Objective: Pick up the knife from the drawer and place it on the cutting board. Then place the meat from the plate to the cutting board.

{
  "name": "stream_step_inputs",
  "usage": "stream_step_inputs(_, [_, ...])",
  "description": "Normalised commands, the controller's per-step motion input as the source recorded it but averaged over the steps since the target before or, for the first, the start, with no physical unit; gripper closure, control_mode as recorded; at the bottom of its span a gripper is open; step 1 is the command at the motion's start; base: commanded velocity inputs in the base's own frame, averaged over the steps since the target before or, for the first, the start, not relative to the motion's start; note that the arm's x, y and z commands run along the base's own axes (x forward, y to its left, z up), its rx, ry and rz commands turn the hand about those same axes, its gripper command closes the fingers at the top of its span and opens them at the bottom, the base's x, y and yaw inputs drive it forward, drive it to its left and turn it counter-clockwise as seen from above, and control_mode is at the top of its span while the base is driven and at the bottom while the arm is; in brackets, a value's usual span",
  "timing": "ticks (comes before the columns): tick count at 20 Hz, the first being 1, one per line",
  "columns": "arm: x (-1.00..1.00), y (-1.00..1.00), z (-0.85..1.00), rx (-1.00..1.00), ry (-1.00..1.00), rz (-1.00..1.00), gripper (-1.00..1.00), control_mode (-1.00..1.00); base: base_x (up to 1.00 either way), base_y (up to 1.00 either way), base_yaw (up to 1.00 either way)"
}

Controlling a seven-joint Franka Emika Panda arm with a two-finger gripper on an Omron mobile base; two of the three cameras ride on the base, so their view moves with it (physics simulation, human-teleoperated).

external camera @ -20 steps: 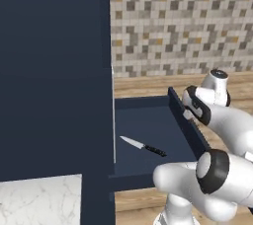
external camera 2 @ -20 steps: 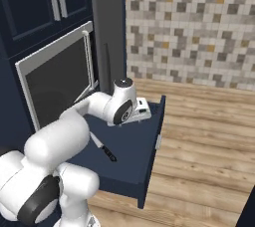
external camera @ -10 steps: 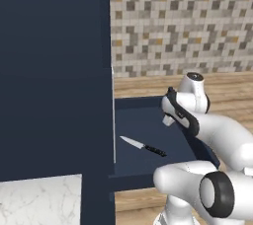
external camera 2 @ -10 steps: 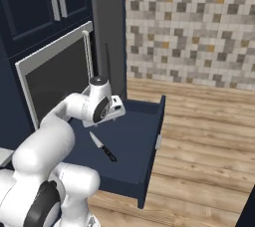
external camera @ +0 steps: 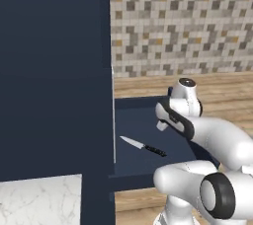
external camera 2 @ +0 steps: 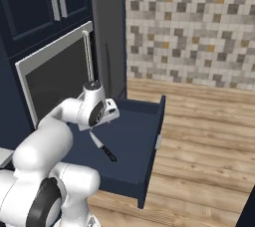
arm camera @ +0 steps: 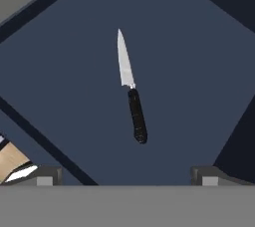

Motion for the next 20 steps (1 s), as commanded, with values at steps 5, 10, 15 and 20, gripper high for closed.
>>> stream_step_inputs(5, [0.08, 0.0, -0.54, 0.0, 0.0, 0.0, -1.0, -1.0, 0.0, 0.0, 0.0])
stream_step_inputs(10, [0.04, 0.0, -0.5, 0.0, 0.0, 0.0, -1.0, -1.0, 0.0, 0.0, 0.0])
stream_step_inputs(15, [0.02, 0.0, -0.54, 0.01, 0.0, 0.0, -1.0, -1.0, 0.0, 0.0, 0.0])
stream_step_inputs(20, [0.06, 0.0, -0.53, 0.0, 0.0, 0.0, -1.0, -1.0, 0.0, 0.0, 0.0])
